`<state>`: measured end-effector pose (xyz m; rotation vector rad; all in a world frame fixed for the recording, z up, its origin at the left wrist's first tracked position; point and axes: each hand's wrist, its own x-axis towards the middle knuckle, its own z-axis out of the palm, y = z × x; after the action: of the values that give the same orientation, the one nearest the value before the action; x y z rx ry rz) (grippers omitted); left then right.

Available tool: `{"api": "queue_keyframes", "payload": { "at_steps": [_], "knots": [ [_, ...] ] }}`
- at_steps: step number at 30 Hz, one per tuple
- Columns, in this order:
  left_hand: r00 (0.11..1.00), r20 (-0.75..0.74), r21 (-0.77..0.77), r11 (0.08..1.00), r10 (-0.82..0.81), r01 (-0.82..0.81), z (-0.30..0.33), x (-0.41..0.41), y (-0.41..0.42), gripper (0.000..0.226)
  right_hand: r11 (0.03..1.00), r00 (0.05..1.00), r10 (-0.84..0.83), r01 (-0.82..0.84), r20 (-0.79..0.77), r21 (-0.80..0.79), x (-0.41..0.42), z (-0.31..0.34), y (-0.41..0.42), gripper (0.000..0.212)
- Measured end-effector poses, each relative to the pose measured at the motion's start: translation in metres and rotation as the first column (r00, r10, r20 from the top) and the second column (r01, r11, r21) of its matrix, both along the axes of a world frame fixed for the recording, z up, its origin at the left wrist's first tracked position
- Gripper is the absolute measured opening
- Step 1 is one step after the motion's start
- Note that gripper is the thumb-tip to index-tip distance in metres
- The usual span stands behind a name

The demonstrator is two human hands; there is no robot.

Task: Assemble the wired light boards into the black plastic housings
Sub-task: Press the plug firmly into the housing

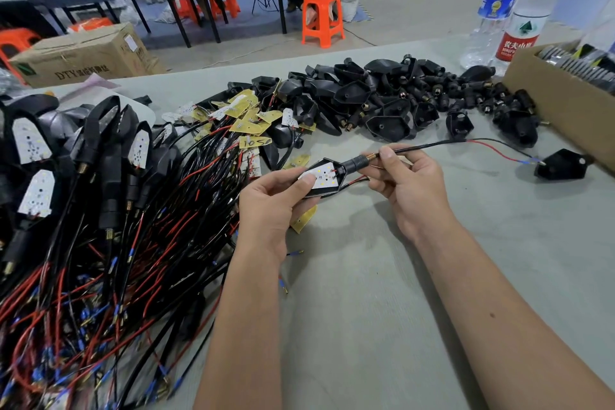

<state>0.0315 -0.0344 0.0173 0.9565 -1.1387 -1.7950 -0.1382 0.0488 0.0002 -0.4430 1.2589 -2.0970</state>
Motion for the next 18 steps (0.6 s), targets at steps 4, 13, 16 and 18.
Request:
{"api": "queue_keyframes", "payload": {
  "at_steps": [4, 13, 16, 18],
  "knots": [
    [0.997, -0.013, 0.025, 0.996, -0.082, 0.082, 0.0017, 0.0024, -0.0019, 0.015, 1.000, 1.000, -0.013, 0.013, 0.002, 0.008, -0.0001, -0.0005, -0.0005, 0.002],
    [0.999, 0.029, -0.015, 0.999, -0.042, 0.043, -0.0001, 0.0042, -0.0015, 0.015, 0.996, 0.995, 0.088, -0.089, 0.049, 0.010, -0.0030, 0.0053, 0.0054, 0.009],
    [0.999, 0.044, -0.012, 1.000, -0.018, 0.018, -0.0001, 0.0055, -0.0024, 0.014, 0.992, 0.991, 0.124, -0.125, 0.049, 0.012, -0.0037, 0.0064, 0.0081, 0.011],
    [0.998, 0.056, -0.003, 1.000, 0.009, -0.009, -0.0001, 0.0042, -0.0026, 0.016, 0.991, 0.989, 0.135, -0.135, 0.059, 0.007, -0.0036, 0.0062, 0.0083, 0.009]
  ]
}}
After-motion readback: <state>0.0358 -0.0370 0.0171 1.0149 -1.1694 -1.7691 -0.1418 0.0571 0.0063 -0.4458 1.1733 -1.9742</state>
